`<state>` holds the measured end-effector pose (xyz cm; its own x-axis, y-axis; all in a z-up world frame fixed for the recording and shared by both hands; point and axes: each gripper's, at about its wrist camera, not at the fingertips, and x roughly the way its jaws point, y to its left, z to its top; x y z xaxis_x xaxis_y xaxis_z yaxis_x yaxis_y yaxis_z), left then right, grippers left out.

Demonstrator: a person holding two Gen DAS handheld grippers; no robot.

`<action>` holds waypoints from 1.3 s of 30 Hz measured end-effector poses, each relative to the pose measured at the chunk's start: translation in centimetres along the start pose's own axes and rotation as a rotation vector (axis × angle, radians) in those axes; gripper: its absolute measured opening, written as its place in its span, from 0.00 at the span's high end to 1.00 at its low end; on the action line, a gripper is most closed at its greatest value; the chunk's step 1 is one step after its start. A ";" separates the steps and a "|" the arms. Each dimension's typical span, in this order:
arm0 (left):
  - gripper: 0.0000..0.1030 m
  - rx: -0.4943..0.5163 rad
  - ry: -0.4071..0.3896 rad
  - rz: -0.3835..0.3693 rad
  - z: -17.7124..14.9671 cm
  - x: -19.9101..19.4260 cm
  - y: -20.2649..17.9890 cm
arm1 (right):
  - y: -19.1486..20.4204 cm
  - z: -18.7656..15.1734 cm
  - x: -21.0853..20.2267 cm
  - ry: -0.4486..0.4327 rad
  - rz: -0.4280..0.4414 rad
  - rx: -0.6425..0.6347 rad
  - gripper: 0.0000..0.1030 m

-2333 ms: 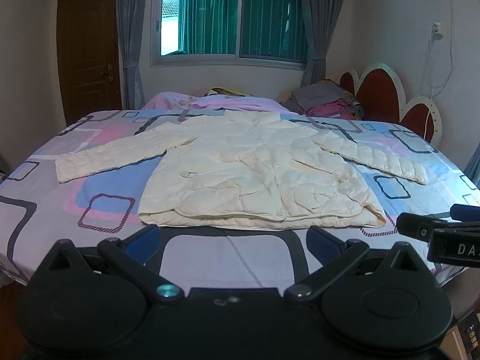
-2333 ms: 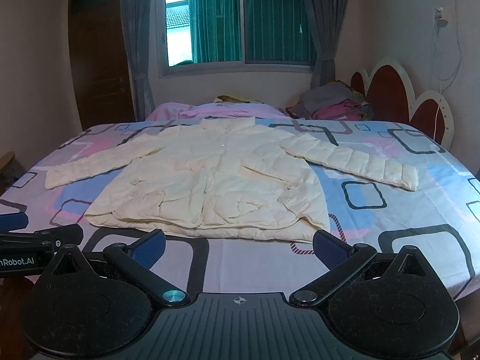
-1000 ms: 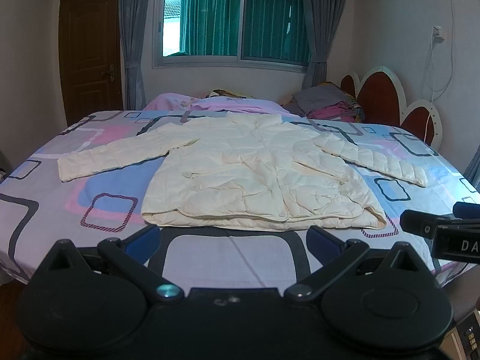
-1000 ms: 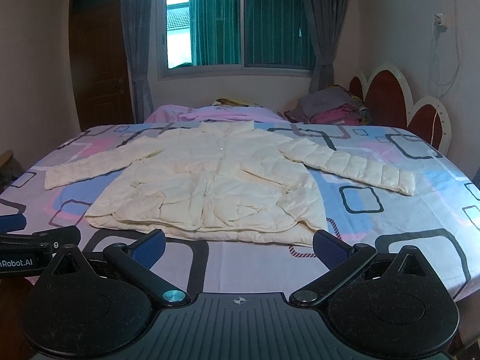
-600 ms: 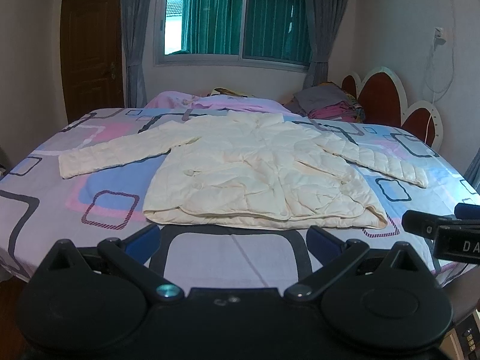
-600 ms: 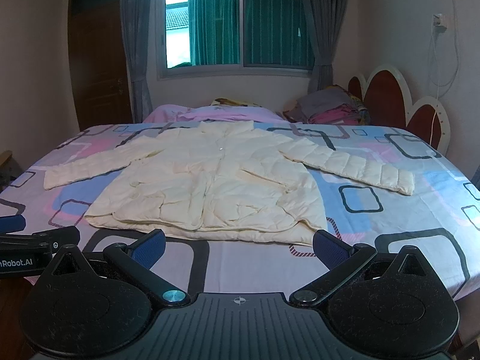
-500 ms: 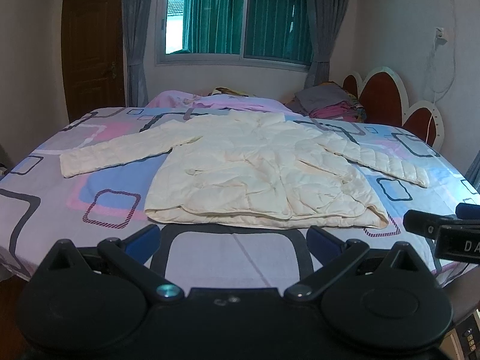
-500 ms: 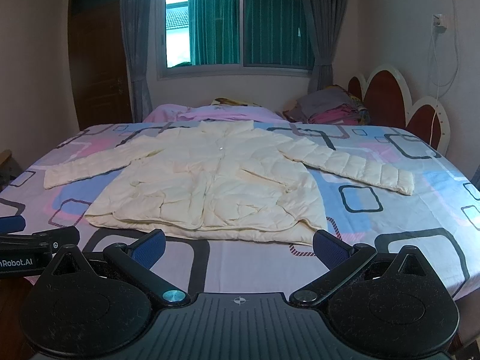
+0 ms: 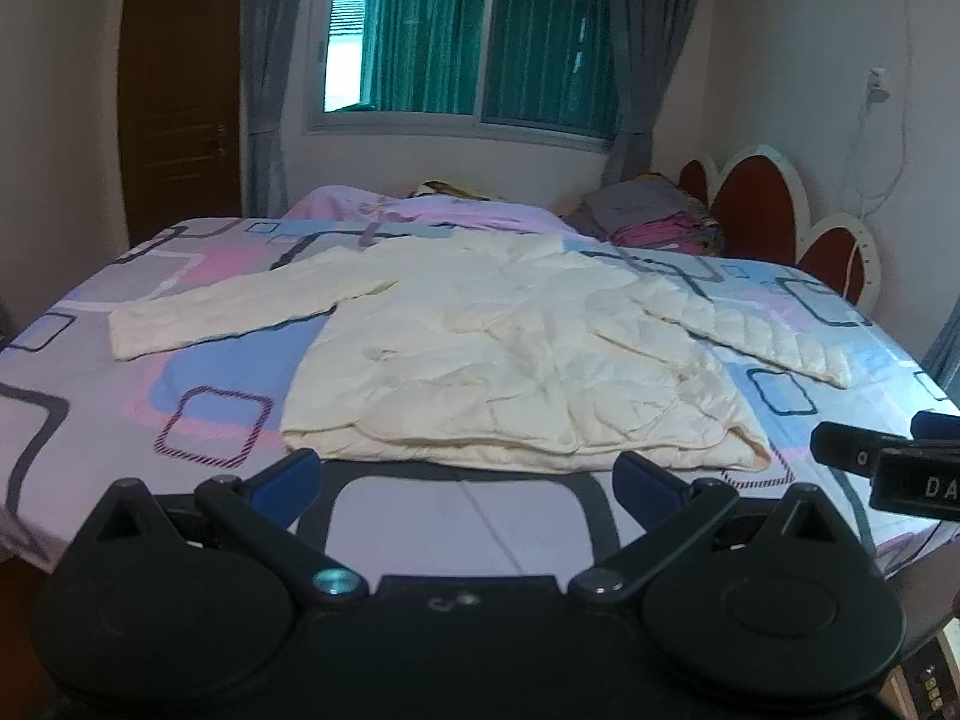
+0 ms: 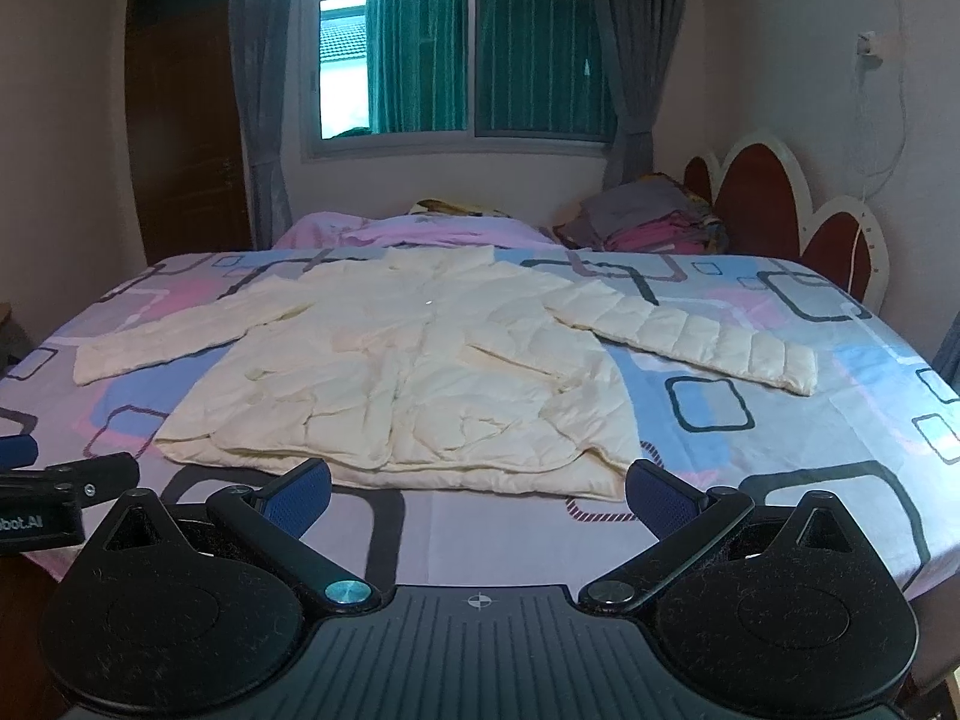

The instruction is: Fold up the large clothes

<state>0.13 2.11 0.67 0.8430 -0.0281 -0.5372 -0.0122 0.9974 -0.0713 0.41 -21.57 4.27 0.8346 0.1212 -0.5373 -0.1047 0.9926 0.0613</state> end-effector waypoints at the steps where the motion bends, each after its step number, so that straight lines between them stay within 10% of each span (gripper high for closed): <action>1: 0.00 -0.001 -0.001 -0.006 0.3 0.3 0.1 | 0.0 0.1 0.2 0.000 -0.004 0.002 0.00; 29: 0.00 0.057 0.008 -0.113 8.1 16.6 1.7 | -2.8 6.4 16.3 0.040 -0.200 0.068 0.00; 39: 0.00 0.050 0.037 -0.146 9.6 21.5 1.8 | -9.4 8.4 19.9 0.062 -0.278 0.191 0.00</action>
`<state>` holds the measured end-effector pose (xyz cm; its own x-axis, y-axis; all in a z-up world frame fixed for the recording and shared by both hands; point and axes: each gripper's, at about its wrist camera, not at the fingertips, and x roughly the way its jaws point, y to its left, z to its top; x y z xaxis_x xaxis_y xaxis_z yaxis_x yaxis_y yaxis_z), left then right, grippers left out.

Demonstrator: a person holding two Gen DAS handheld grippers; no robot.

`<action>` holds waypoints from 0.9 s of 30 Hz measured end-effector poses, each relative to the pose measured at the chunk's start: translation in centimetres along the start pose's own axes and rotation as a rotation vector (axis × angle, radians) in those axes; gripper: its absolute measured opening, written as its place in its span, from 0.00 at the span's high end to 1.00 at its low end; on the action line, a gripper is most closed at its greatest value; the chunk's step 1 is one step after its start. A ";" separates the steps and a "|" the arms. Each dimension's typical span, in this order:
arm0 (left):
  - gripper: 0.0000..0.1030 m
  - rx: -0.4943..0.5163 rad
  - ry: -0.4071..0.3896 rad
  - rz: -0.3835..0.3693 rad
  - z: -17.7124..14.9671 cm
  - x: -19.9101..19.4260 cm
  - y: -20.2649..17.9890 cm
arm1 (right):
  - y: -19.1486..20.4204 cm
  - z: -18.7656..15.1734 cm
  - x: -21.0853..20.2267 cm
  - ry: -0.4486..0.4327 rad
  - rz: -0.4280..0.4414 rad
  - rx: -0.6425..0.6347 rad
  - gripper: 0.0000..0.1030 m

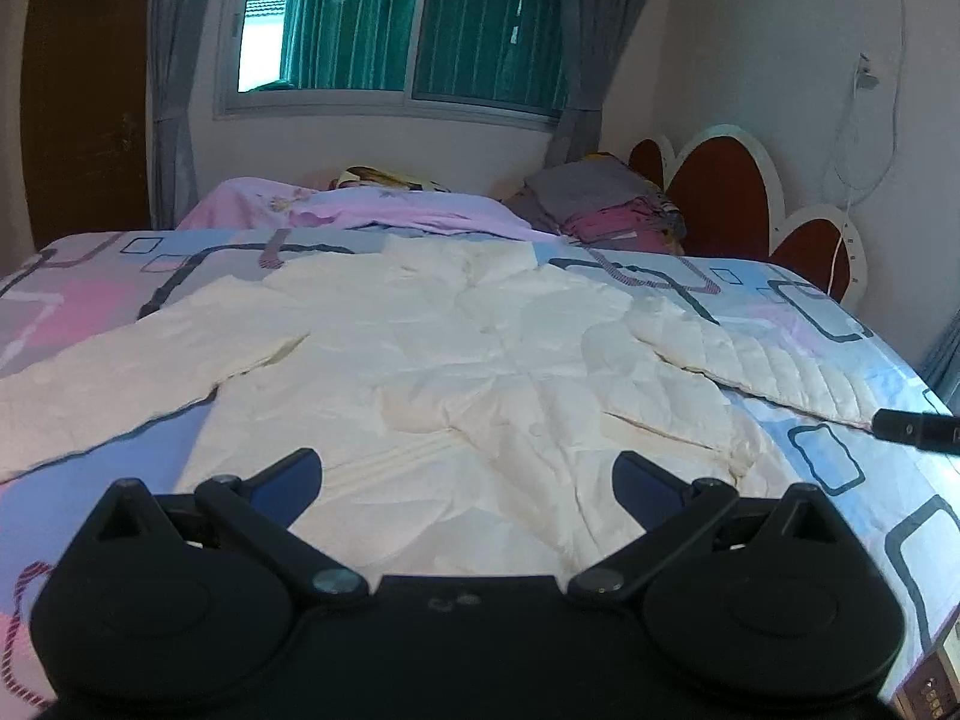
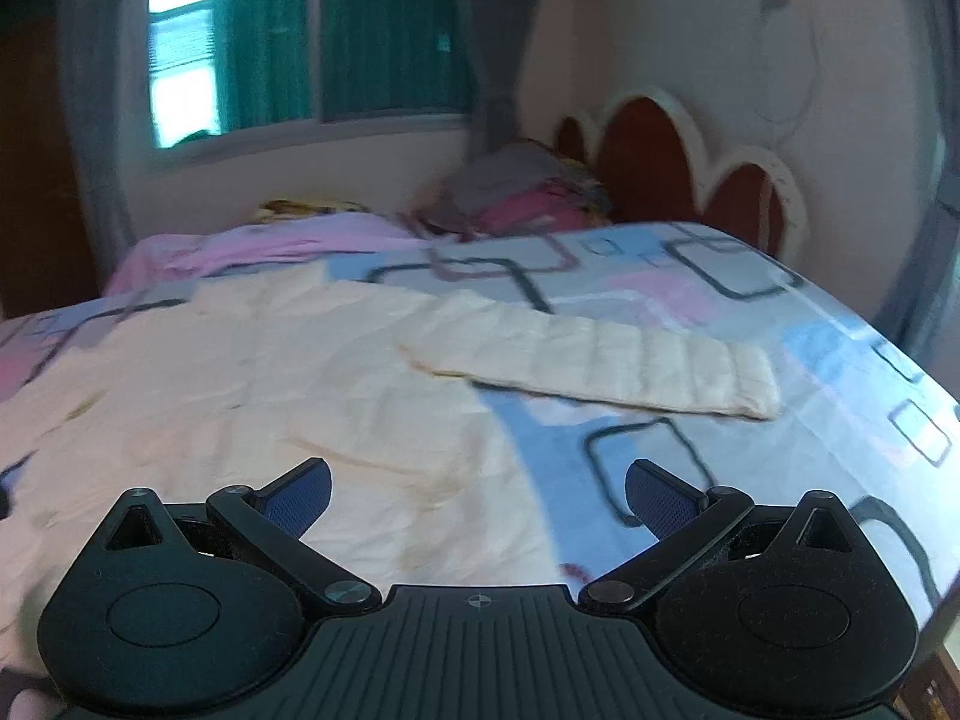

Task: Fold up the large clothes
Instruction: 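Grasp the jacket sleeve cuff with the right gripper and lift it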

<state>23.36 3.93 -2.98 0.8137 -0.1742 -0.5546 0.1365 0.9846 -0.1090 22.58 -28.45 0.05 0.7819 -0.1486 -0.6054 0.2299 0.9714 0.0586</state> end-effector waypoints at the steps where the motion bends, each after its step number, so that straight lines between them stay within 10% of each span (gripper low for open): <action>1: 0.00 0.004 -0.002 0.012 0.1 0.5 -0.3 | -1.3 0.3 0.6 0.009 -0.004 0.039 0.00; 17: 0.00 -0.018 0.074 0.070 4.1 12.2 -7.6 | -18.0 3.8 14.1 0.011 -0.033 0.369 0.02; 19: 0.00 -0.018 0.092 0.060 4.5 13.9 -8.9 | -19.7 3.8 16.2 0.040 -0.021 0.408 0.45; 27: 0.00 0.037 0.153 0.074 4.6 17.7 -12.4 | -24.4 2.6 21.5 0.098 0.039 0.608 0.45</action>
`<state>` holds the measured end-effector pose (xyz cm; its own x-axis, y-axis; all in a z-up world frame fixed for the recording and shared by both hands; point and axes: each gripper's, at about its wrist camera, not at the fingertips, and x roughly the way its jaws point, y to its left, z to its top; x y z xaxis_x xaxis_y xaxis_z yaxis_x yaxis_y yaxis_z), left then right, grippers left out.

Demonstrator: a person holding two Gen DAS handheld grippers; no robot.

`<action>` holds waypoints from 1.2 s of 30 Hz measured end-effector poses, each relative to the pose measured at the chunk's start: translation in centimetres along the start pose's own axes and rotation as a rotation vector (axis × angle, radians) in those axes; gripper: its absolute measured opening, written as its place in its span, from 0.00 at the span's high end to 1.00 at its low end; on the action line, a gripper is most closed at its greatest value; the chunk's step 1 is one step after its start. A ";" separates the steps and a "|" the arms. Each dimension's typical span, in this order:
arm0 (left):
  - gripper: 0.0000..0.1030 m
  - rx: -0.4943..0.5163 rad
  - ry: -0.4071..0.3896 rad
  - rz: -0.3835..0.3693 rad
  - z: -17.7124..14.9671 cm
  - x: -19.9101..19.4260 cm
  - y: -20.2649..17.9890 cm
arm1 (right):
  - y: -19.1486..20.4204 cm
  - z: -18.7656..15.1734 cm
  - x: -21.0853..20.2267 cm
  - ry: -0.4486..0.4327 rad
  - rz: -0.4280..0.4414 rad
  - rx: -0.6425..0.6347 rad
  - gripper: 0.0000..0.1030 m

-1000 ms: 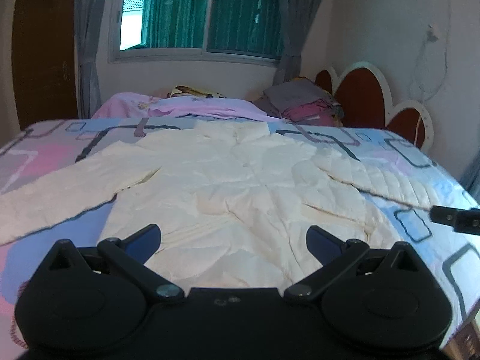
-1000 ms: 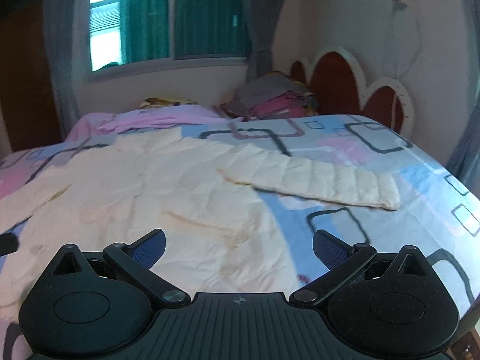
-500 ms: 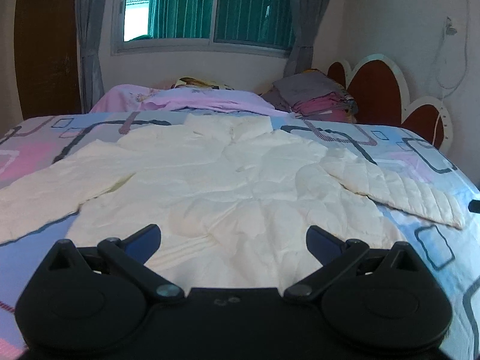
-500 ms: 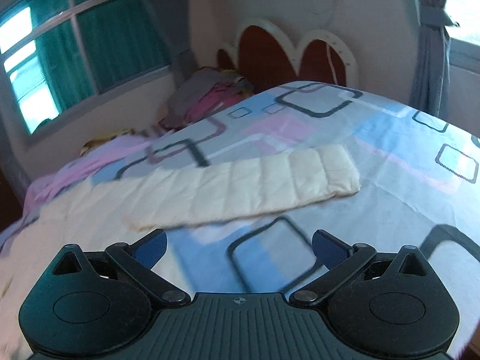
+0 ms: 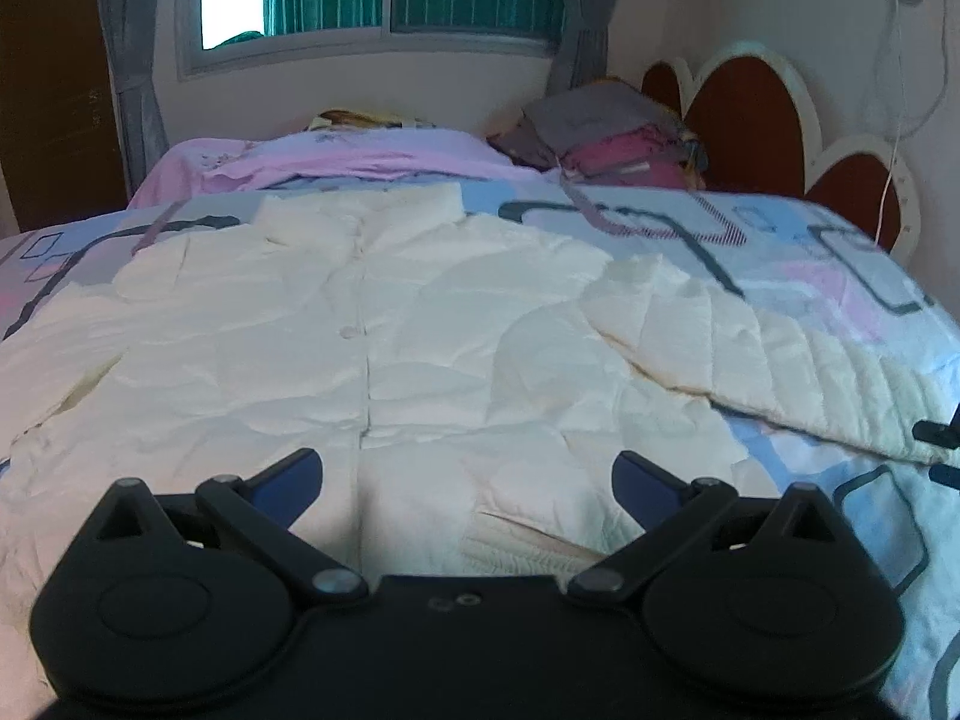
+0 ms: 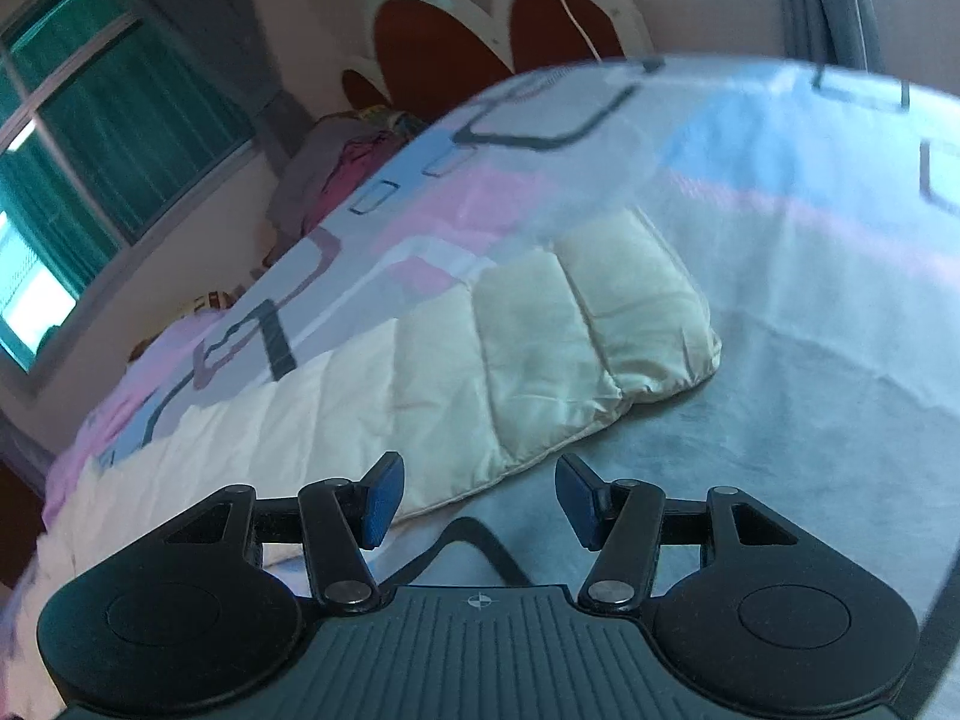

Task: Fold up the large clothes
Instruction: 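Grasp the jacket sleeve cuff with the right gripper and lift it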

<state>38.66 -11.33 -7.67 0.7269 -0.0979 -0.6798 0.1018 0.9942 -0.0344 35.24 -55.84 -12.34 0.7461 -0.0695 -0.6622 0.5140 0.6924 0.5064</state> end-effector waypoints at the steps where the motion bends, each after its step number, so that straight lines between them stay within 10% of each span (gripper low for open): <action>1: 0.00 0.001 0.008 0.006 0.1 0.4 -0.1 | -0.6 0.2 0.5 0.012 -0.004 0.019 0.45; 10: 0.01 -0.080 0.044 0.040 1.2 2.6 0.2 | -3.7 2.4 2.3 -0.024 0.033 0.151 0.45; 17: 0.00 -0.097 0.064 0.100 1.9 2.7 1.2 | -1.6 3.9 2.9 -0.041 -0.045 0.012 0.89; 27: 0.05 -0.163 0.054 0.144 1.3 1.7 8.7 | 10.5 2.1 0.3 -0.139 0.085 -0.357 0.90; 36: 0.09 -0.197 0.014 0.149 1.5 1.8 15.3 | 24.8 -6.4 0.5 -0.061 0.269 -0.612 0.90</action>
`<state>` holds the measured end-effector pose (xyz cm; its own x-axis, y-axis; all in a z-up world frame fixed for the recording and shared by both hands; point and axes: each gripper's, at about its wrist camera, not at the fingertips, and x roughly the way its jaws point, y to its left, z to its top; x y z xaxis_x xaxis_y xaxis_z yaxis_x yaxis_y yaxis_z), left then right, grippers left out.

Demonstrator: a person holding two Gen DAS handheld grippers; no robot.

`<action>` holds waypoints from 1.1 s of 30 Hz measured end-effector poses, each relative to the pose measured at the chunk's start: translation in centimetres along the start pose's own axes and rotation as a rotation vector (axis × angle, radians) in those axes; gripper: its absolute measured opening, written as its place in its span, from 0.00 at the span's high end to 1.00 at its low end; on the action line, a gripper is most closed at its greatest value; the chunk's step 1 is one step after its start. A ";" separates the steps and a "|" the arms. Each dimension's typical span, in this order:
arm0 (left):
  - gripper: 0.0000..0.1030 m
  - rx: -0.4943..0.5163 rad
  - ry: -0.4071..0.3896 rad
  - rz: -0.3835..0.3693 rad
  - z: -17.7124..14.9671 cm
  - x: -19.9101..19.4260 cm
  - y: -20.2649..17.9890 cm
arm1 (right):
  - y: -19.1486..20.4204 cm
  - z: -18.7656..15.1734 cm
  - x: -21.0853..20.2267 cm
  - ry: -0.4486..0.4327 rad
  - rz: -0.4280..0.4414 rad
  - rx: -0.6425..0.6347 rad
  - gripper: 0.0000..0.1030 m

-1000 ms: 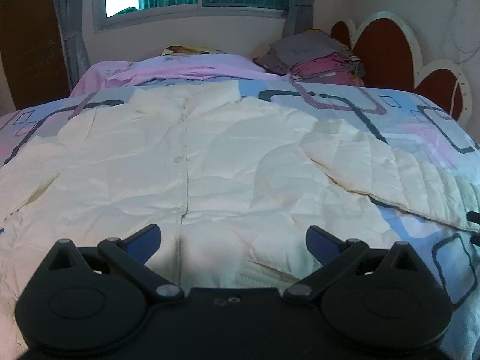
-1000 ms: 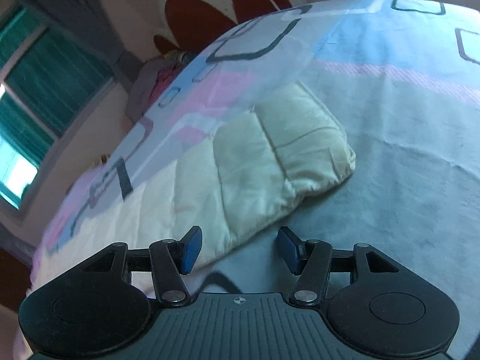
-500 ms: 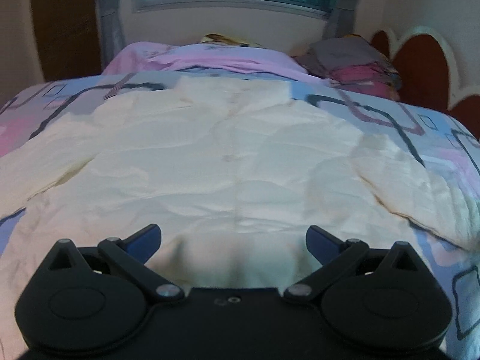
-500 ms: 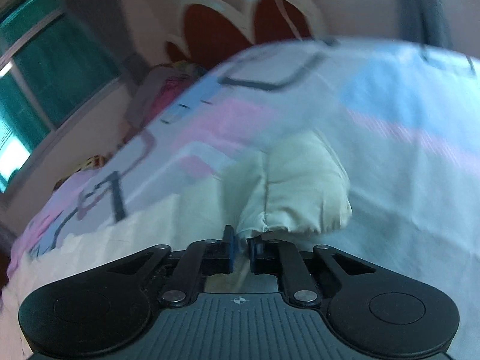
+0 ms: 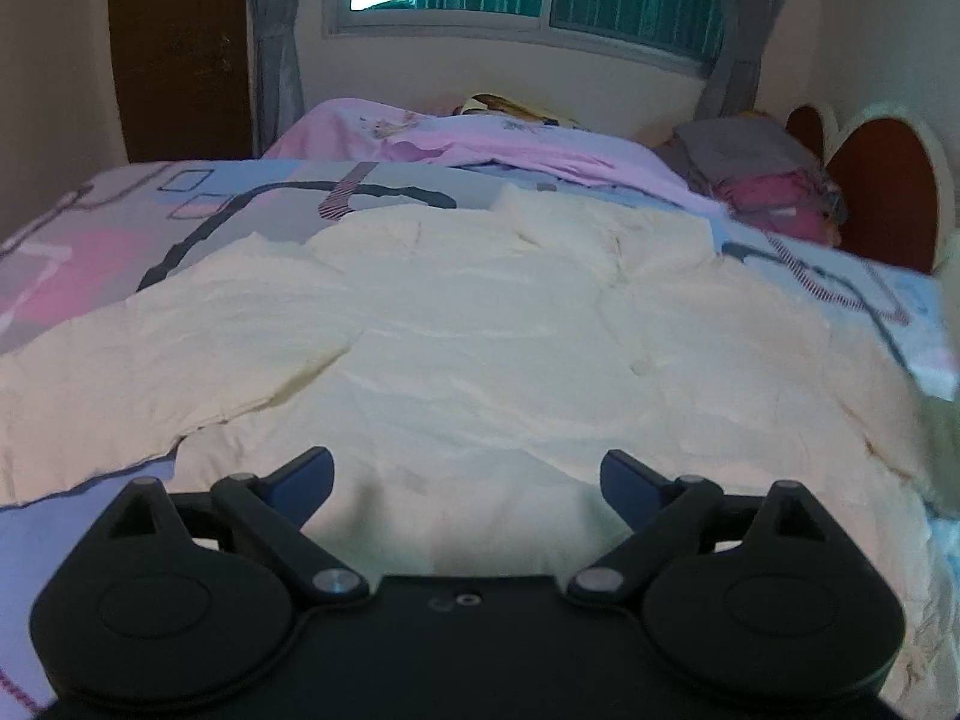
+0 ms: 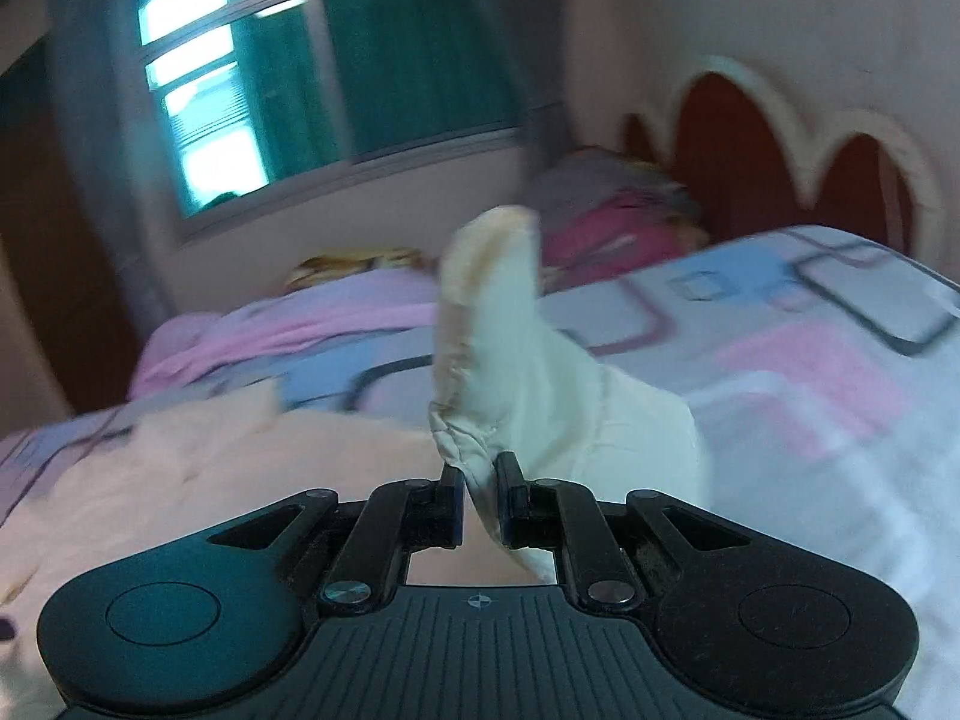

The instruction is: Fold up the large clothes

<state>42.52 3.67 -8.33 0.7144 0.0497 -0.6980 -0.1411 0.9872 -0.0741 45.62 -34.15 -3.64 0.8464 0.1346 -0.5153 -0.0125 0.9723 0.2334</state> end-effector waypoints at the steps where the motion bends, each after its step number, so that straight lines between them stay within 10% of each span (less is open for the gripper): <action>1: 0.10 -0.007 -0.002 -0.019 0.2 0.1 0.8 | 1.8 -0.3 0.7 0.018 0.019 -0.024 0.90; 18: 0.10 -0.112 0.028 -0.137 0.8 0.4 11.6 | 26.7 -12.2 9.8 0.297 0.296 -0.391 0.89; 22: 0.10 -0.127 0.045 -0.184 1.0 1.5 11.8 | 26.5 -12.3 8.2 0.233 0.262 -0.406 0.33; 33: 0.30 -0.118 0.119 -0.336 2.3 7.9 7.5 | 12.7 -8.2 3.9 0.225 0.071 -0.213 0.60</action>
<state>48.71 11.78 -12.77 0.6502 -0.2989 -0.6985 0.0049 0.9210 -0.3896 44.39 -19.69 -9.47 0.7005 0.2195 -0.6791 -0.1989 0.9739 0.1096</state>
